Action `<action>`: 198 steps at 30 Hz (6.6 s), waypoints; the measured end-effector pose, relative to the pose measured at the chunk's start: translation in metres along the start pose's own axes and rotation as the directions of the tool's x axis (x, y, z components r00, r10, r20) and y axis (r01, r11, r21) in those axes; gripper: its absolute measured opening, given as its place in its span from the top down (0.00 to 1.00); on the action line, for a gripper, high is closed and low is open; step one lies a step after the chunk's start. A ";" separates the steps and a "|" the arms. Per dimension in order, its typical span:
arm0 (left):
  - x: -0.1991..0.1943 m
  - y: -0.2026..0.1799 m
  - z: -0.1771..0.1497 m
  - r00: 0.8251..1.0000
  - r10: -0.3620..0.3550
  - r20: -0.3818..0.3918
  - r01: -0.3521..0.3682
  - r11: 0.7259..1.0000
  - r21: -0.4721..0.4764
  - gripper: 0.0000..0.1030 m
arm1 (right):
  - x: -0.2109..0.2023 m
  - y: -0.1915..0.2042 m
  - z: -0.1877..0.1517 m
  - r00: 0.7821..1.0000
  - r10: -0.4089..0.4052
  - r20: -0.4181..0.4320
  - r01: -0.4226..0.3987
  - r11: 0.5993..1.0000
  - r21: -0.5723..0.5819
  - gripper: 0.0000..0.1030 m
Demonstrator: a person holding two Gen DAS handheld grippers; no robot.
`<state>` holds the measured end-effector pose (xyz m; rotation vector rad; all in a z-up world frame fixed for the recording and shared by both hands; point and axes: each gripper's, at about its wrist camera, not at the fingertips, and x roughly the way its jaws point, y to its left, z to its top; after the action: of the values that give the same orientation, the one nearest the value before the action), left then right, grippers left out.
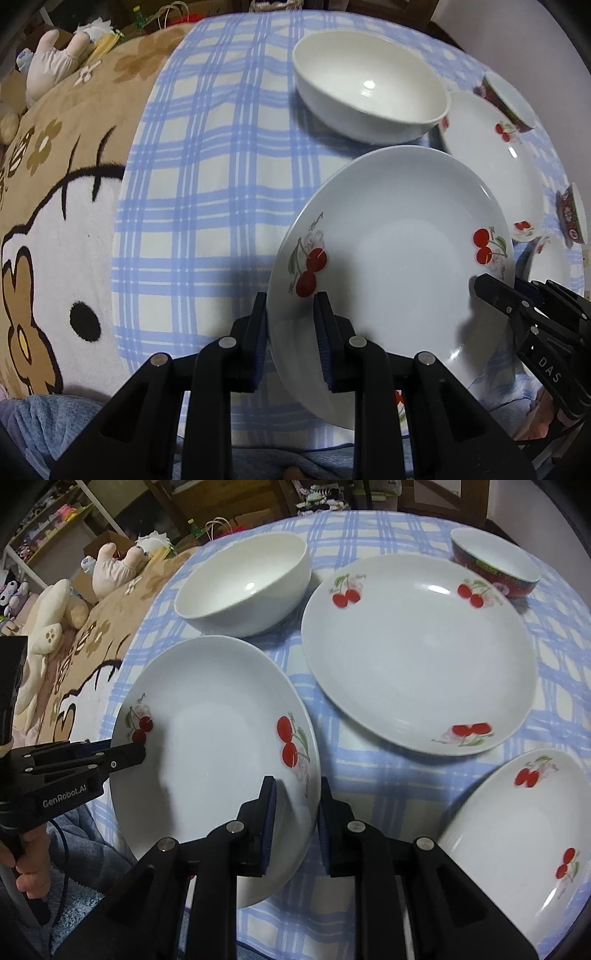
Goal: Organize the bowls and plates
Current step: 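Carry the cherry plate with both grippers over another cherry-print plate, then lower the held plate onto the other cherry plate with both grippers, then open both grippers and withdraw them from the stacked plates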
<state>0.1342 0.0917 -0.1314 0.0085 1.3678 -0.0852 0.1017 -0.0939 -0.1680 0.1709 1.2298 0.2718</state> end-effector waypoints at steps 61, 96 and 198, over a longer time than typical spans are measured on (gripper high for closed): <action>-0.059 -0.225 -0.024 0.967 -0.238 0.086 0.202 0.930 0.305 0.77 | -0.179 -0.181 -0.091 0.963 -0.143 0.227 0.070 0.950 0.304 0.79; -0.003 -0.238 -0.050 0.980 -0.183 0.080 0.147 0.933 0.329 0.77 | -0.135 -0.205 -0.120 0.964 -0.131 0.231 0.035 0.924 0.380 0.78; -0.051 -0.214 -0.054 0.961 -0.131 0.242 0.041 0.938 0.344 0.22 | -0.160 -0.202 -0.117 0.912 -0.254 0.322 0.116 0.913 0.391 0.11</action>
<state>0.0573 -0.1153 -0.0831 0.2173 1.0743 -0.3829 -0.0357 -0.3364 -0.1168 0.4047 0.9031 -0.1603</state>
